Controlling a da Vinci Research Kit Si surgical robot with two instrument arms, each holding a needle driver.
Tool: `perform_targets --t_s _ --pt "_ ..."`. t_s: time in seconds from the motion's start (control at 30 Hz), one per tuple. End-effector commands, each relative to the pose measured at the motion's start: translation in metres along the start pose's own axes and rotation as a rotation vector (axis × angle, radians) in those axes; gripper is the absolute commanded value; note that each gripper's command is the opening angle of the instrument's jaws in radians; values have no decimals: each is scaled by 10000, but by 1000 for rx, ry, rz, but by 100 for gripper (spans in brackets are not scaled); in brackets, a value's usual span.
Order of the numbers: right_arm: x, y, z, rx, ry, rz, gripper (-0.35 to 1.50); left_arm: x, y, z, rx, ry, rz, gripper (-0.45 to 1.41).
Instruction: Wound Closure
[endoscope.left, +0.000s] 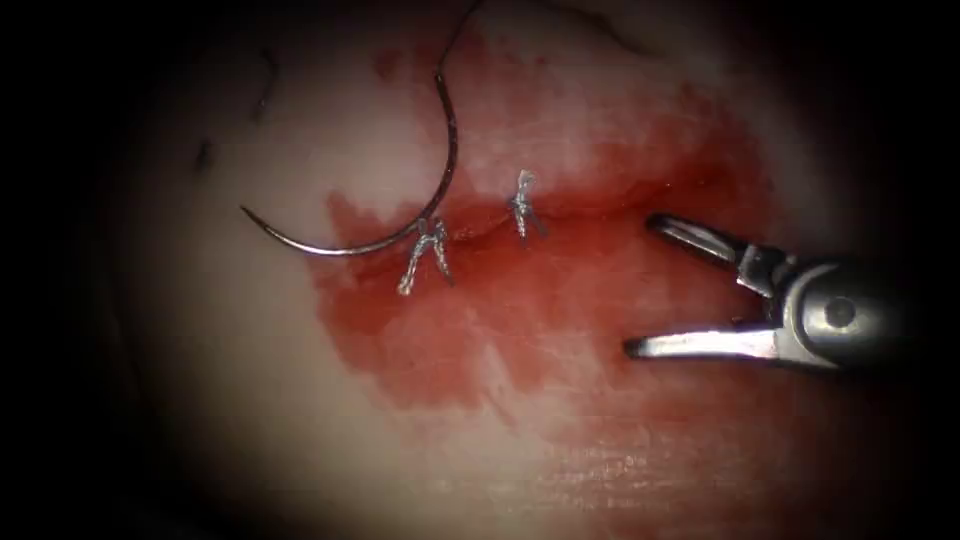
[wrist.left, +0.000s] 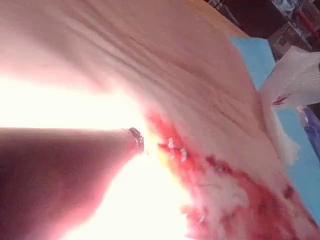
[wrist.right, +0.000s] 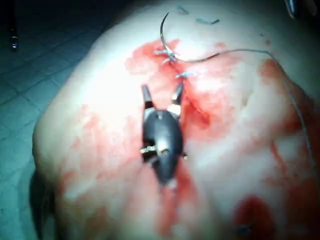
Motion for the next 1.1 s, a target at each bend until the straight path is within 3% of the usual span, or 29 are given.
perform_targets --t_s 0.03,0.17,0.2,0.4,0.43,0.73,1.1 --pt "-2 -2 9 3 5 0 132 -3 -1 -3 6 -12 13 78" --pt "-2 -2 10 2 5 0 132 -44 19 -28 -13 -89 50 75" --pt "-2 -3 10 2 5 0 132 -62 31 -31 -60 -124 65 73" --pt "-2 -4 11 5 4 0 132 -104 70 -19 -85 -214 112 71" --pt "-2 -4 11 5 4 0 132 -115 79 -15 -96 -266 127 70" --pt "-2 -4 11 5 4 6 132 -146 98 -10 -155 -519 202 70" --pt "0 -6 13 6 5 7 132 -163 88 14 -138 -553 230 69"
